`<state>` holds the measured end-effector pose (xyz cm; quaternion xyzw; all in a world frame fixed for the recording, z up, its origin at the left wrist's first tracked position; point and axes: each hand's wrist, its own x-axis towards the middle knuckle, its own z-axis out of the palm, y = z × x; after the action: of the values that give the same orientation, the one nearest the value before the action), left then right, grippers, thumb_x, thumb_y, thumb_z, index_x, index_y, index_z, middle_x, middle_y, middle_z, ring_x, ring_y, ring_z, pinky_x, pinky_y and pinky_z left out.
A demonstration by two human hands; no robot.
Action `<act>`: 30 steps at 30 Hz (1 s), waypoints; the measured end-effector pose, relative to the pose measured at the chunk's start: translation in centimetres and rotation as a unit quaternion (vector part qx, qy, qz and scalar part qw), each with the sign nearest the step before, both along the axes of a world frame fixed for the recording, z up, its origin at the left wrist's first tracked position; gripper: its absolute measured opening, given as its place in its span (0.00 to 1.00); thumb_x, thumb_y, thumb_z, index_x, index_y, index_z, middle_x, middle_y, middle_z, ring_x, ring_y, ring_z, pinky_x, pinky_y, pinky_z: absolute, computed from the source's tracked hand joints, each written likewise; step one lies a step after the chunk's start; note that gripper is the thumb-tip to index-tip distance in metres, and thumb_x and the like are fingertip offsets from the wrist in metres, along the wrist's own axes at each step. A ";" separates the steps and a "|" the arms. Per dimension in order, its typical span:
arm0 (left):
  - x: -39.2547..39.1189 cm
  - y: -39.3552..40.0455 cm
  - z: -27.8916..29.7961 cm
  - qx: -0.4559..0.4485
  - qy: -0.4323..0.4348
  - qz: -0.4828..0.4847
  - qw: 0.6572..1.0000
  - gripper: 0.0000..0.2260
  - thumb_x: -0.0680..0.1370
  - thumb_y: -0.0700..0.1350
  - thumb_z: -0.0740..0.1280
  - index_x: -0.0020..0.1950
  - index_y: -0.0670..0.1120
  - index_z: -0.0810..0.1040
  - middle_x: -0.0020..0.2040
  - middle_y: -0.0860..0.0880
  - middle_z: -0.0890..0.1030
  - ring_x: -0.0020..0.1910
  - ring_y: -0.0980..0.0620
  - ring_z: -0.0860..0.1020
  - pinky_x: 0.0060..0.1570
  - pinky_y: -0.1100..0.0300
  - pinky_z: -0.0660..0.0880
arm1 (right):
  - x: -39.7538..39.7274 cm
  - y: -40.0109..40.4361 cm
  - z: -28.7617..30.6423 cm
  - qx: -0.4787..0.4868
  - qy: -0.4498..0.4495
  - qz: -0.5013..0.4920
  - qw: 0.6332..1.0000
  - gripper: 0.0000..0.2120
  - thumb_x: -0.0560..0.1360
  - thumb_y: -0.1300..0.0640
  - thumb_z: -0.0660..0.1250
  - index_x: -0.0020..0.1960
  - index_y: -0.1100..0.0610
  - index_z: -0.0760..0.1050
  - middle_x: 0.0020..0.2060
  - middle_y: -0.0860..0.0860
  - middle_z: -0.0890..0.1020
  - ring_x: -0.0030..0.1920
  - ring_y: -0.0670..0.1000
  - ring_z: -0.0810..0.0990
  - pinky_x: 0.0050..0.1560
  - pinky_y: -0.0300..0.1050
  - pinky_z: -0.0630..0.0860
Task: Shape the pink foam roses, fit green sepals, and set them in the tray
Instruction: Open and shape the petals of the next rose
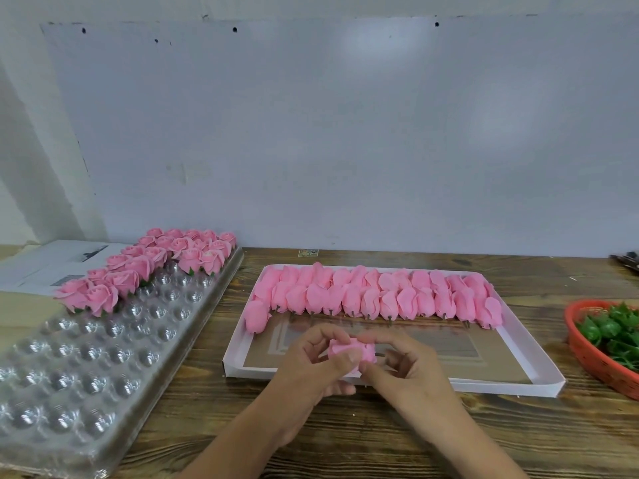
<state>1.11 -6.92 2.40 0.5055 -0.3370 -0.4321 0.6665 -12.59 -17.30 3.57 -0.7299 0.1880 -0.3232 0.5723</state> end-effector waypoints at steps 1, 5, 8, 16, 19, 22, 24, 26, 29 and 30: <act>0.0 0.0 0.0 0.000 0.001 0.002 1.000 0.18 0.66 0.53 0.82 0.49 0.49 0.81 0.51 0.46 0.84 0.47 0.49 0.83 0.44 0.58 0.80 | 0.0 0.0 0.0 0.010 0.002 0.006 1.000 0.20 0.72 0.68 0.73 0.50 0.42 0.83 0.45 0.48 0.86 0.34 0.43 0.79 0.38 0.36 0.76; 0.2 -0.1 -0.2 0.011 -0.002 0.005 1.000 0.18 0.65 0.53 0.82 0.48 0.47 0.81 0.53 0.42 0.84 0.51 0.44 0.84 0.49 0.54 0.80 | 0.0 -0.2 -0.2 0.063 0.006 0.003 0.998 0.14 0.73 0.63 0.73 0.50 0.44 0.83 0.40 0.59 0.85 0.41 0.64 0.82 0.47 0.61 0.80; 0.3 -0.1 -0.4 0.024 -0.024 0.010 0.999 0.17 0.66 0.51 0.81 0.50 0.47 0.82 0.57 0.42 0.83 0.56 0.42 0.83 0.53 0.51 0.80 | -0.1 -0.4 -0.2 0.053 0.014 0.003 0.999 0.14 0.73 0.65 0.73 0.49 0.45 0.83 0.42 0.57 0.86 0.44 0.67 0.82 0.50 0.65 0.80; -0.8 0.3 0.3 -0.018 -0.112 -0.005 0.994 0.31 0.66 0.52 0.82 0.66 0.59 0.74 0.60 0.51 0.82 0.59 0.51 0.81 0.55 0.59 0.78 | -0.1 -0.4 0.0 0.425 -0.120 0.157 0.883 0.15 0.74 0.64 0.72 0.59 0.67 0.79 0.54 0.66 0.82 0.45 0.56 0.84 0.45 0.44 0.83; -1.8 0.3 0.4 -0.030 -0.137 -0.032 0.990 0.26 0.66 0.52 0.83 0.61 0.58 0.77 0.46 0.53 0.82 0.50 0.52 0.80 0.54 0.59 0.77 | 0.1 0.2 0.4 0.477 -0.144 0.212 0.841 0.20 0.73 0.61 0.72 0.62 0.68 0.77 0.46 0.62 0.83 0.36 0.49 0.80 0.37 0.39 0.81; -2.4 0.4 0.8 -0.041 -0.108 -0.012 0.993 0.25 0.64 0.55 0.83 0.58 0.56 0.80 0.43 0.55 0.81 0.46 0.56 0.78 0.52 0.61 0.76 | 0.1 0.6 0.4 0.519 -0.175 0.219 0.807 0.19 0.75 0.65 0.69 0.64 0.70 0.75 0.43 0.63 0.82 0.34 0.49 0.80 0.34 0.39 0.81; -2.5 0.4 1.0 -0.058 -0.111 -0.012 0.992 0.26 0.64 0.54 0.83 0.59 0.54 0.80 0.45 0.53 0.82 0.48 0.55 0.79 0.53 0.60 0.77 | 0.1 0.7 0.5 0.540 -0.179 0.232 0.789 0.21 0.72 0.66 0.73 0.62 0.72 0.76 0.43 0.64 0.82 0.34 0.51 0.81 0.34 0.41 0.82; -2.7 0.5 1.2 -0.070 -0.109 -0.017 0.991 0.27 0.65 0.54 0.83 0.60 0.52 0.80 0.49 0.48 0.82 0.52 0.50 0.80 0.57 0.57 0.77 | 0.0 1.0 0.7 0.543 -0.165 0.252 0.784 0.22 0.67 0.66 0.75 0.58 0.74 0.77 0.46 0.66 0.82 0.39 0.55 0.84 0.39 0.45 0.84; -2.8 0.8 1.3 -0.067 -0.113 -0.019 0.991 0.26 0.63 0.56 0.83 0.59 0.55 0.82 0.55 0.50 0.84 0.58 0.51 0.81 0.59 0.57 0.77 | 0.2 1.5 0.6 0.560 -0.136 0.250 0.778 0.24 0.66 0.68 0.76 0.60 0.74 0.76 0.55 0.66 0.77 0.51 0.57 0.80 0.47 0.45 0.82; -2.8 0.8 1.4 -0.063 -0.121 -0.016 0.991 0.23 0.62 0.55 0.83 0.56 0.58 0.83 0.57 0.51 0.84 0.60 0.52 0.81 0.59 0.58 0.77 | 0.3 1.5 0.5 0.578 -0.136 0.248 0.765 0.27 0.66 0.69 0.76 0.63 0.71 0.73 0.58 0.64 0.74 0.53 0.56 0.76 0.47 0.42 0.80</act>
<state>-1.70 -6.15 3.80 0.5055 -0.4497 -0.3559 0.6446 -12.31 -15.75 4.11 -0.2306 0.0719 -0.0960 0.9656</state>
